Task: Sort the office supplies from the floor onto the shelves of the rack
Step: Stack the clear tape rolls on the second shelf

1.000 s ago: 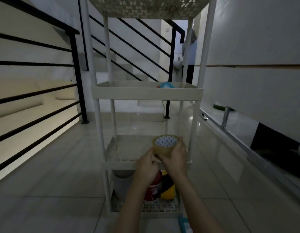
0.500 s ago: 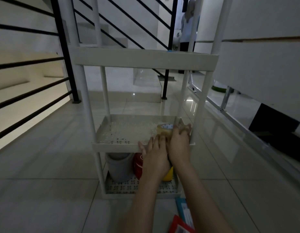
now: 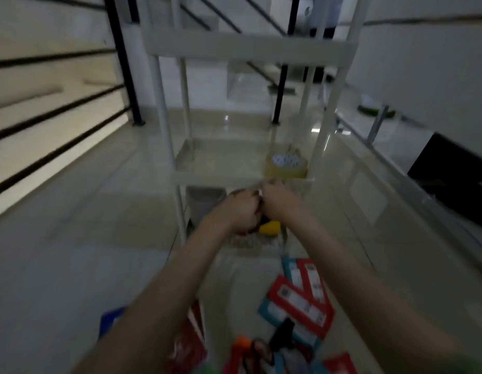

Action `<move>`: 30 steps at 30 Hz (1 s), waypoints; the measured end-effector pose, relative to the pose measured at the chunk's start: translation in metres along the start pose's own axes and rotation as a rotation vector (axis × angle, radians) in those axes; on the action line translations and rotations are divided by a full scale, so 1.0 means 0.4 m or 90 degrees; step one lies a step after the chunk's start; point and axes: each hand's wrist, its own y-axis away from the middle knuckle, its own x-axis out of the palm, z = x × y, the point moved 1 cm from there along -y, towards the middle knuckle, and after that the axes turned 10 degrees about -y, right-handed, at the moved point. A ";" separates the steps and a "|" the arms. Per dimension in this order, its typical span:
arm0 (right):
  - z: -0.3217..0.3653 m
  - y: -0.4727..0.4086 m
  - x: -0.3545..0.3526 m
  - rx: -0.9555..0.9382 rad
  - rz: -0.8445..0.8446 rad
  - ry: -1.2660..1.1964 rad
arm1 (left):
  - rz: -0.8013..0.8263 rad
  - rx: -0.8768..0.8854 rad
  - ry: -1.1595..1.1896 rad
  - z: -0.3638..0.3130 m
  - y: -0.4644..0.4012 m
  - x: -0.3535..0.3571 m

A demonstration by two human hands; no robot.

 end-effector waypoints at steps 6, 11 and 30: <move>0.093 0.190 0.118 -0.216 0.272 0.093 | 0.315 -0.050 -0.124 0.049 0.221 0.040; 0.143 0.290 0.244 -0.246 0.478 0.089 | 0.540 -0.134 -0.198 0.084 0.374 0.167; 0.151 0.411 0.524 -0.425 0.360 -0.018 | 0.430 -0.108 -0.024 0.098 0.557 0.358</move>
